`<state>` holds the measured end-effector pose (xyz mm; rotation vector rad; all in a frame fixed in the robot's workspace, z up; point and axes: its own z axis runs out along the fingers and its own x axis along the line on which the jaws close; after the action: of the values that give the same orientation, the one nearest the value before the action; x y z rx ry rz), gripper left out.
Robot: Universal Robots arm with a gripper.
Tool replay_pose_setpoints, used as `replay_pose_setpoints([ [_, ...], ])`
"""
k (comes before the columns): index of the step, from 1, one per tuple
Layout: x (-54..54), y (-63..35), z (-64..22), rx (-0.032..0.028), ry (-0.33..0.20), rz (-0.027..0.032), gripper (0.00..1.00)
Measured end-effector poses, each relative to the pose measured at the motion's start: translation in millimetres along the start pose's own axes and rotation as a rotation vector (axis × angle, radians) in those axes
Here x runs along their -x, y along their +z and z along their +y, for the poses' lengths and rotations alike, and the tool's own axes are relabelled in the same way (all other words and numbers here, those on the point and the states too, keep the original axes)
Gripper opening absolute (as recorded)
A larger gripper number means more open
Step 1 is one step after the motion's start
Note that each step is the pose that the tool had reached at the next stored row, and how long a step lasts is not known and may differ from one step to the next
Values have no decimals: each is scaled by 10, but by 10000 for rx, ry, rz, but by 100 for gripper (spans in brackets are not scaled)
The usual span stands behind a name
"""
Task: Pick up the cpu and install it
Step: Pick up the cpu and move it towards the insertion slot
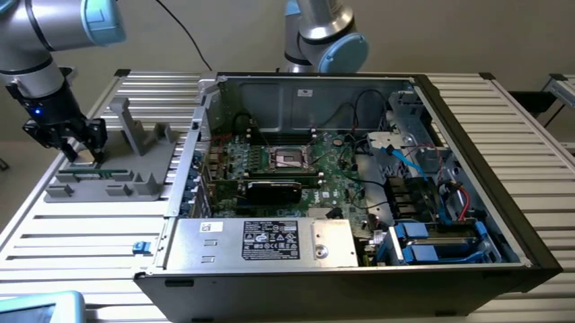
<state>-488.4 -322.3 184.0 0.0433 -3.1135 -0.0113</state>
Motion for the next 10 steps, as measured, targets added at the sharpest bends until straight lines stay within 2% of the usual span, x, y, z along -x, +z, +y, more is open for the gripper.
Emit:
replay_pose_setpoints([
  [4,-1,-24,0,4,6,-5,56],
  [10,-7,-260,2,2,7,1,56],
])
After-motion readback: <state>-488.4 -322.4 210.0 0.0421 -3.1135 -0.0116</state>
